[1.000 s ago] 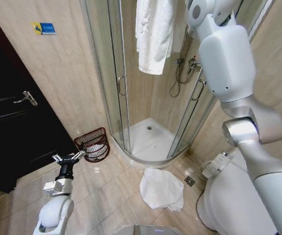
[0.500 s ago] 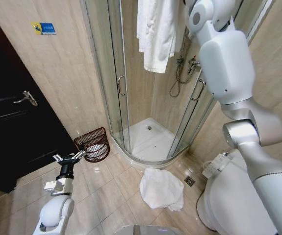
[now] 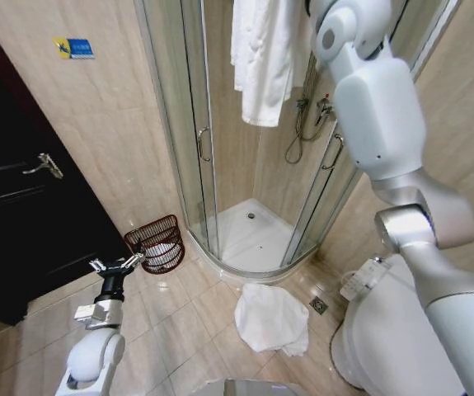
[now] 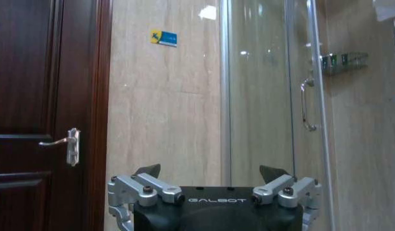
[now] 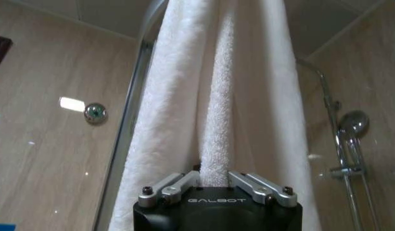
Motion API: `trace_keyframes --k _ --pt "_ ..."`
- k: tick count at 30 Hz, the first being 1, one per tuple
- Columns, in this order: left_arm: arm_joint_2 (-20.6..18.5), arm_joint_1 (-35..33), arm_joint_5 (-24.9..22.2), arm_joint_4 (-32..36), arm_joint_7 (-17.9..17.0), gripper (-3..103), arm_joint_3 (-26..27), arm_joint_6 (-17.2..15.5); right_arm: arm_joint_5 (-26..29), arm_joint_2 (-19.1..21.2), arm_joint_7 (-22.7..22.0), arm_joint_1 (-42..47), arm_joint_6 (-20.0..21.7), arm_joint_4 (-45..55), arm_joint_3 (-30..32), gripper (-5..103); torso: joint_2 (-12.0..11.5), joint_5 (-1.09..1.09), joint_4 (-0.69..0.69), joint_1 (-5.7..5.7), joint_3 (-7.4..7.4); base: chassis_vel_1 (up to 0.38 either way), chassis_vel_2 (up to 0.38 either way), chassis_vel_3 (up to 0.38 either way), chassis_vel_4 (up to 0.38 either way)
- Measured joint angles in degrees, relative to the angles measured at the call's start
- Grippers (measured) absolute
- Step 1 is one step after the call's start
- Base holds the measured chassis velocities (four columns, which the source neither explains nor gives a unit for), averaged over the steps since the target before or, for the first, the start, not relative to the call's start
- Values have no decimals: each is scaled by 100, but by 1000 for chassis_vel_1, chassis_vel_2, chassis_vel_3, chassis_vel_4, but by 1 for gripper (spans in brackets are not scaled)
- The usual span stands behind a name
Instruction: Discard the used towel into the hamper.
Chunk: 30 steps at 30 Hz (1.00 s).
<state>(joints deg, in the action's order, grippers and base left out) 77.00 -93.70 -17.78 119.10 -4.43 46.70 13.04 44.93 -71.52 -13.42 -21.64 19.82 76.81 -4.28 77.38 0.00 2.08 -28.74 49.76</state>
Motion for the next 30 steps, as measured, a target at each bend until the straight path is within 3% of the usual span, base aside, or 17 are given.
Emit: trace_keyframes --k 30 --pt "48 -185 -77 -13 10 100 205 136 30 587 -176 1860 -31 1229 27 4 -2 1 0 -1 2 0 0 0 0"
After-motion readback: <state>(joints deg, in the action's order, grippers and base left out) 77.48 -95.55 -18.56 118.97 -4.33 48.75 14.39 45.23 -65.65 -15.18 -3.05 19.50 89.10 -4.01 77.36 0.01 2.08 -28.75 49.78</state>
